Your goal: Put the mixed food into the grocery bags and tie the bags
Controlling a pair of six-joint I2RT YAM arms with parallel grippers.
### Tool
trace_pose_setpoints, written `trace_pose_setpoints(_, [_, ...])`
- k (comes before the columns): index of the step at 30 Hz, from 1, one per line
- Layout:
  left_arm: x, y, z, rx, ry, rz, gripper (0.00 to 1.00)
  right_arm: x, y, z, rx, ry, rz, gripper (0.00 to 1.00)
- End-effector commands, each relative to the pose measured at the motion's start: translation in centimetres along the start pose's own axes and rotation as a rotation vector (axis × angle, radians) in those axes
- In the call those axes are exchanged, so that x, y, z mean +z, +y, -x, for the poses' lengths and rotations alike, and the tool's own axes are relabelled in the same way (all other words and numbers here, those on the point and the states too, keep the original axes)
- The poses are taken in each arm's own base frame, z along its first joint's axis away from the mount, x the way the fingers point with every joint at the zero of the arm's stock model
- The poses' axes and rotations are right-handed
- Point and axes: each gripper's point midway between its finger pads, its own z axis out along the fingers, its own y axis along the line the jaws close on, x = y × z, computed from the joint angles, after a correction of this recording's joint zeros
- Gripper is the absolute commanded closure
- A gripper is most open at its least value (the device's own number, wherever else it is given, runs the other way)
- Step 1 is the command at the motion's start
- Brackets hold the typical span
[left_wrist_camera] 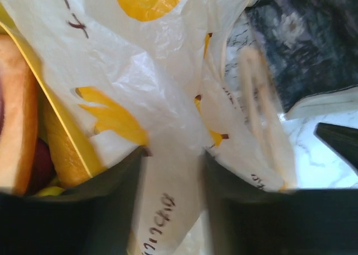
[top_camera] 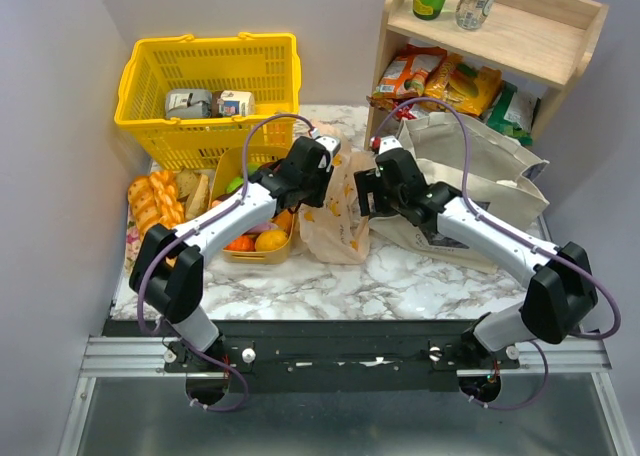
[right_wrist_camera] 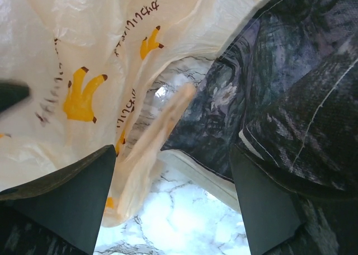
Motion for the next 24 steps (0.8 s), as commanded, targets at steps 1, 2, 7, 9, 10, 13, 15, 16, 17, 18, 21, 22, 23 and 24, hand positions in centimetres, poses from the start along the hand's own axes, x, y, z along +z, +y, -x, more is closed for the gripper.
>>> trace_pose_setpoints(1, [0.1, -0.1, -0.9, 0.021, 0.028, 0.000, 0.77, -0.5, -2.2, -0.4, 0.016, -0.010, -0.058, 0.08])
trace_pose_setpoints(2, [0.0, -0.2, -0.5, 0.025, 0.008, -0.008, 0.93, -0.6, -2.1, -0.4, 0.016, -0.012, -0.048, 0.08])
trace_pose_setpoints(7, [-3.3, -0.7, 2.1, 0.104, -0.116, -0.058, 1.00, -2.0, -2.9, 1.1, 0.028, -0.056, 0.023, 0.06])
trace_pose_setpoints(9, [-5.9, -1.9, 3.8, 0.156, -0.198, -0.153, 1.00, -2.6, -3.4, 1.7, 0.031, -0.082, 0.085, 0.05])
trace_pose_setpoints(10, [-6.7, -2.3, 4.0, 0.174, -0.216, -0.191, 1.00, -3.8, -3.4, 2.6, 0.021, -0.122, 0.119, 0.05])
trace_pose_setpoints(13, [-10.4, -3.6, 5.5, 0.213, -0.283, -0.327, 1.00, -5.5, -1.8, 3.7, -0.079, -0.191, 0.245, 0.04])
trace_pose_setpoints(15, [-12.3, -4.1, 5.4, 0.211, -0.267, -0.421, 1.00, -7.2, -0.6, 4.8, -0.111, -0.252, 0.327, 0.04])
trace_pose_setpoints(16, [-13.1, -3.2, 6.0, 0.193, -0.276, -0.435, 1.00, -7.6, -0.3, 5.0, -0.149, -0.274, 0.351, 0.04])
trace_pose_setpoints(17, [-13.5, -2.8, 5.9, 0.180, -0.271, -0.457, 1.00, -8.7, 0.5, 5.5, -0.167, -0.318, 0.401, 0.04])
trace_pose_setpoints(18, [-14.3, -3.0, 5.3, 0.169, -0.248, -0.513, 1.00, -9.0, 0.8, 5.7, -0.184, -0.338, 0.421, 0.04])
trace_pose_setpoints(21, [-15.7, -1.6, 4.7, 0.144, -0.232, -0.518, 1.00, -10.7, 2.0, 6.6, -0.220, -0.408, 0.500, 0.02])
trace_pose_setpoints(22, [-16.6, -1.4, 4.7, 0.165, -0.251, -0.516, 1.00, -10.9, 2.3, 6.8, -0.226, -0.419, 0.517, 0.01])
trace_pose_setpoints(23, [-16.8, -0.8, 4.6, 0.164, -0.256, -0.503, 1.00, -11.3, 2.6, 7.0, -0.232, -0.430, 0.539, 0.01])
trace_pose_setpoints(24, [-17.2, -0.6, 4.3, 0.158, -0.253, -0.504, 1.00, -11.3, 2.8, 7.3, -0.234, -0.433, 0.547, 0.01])
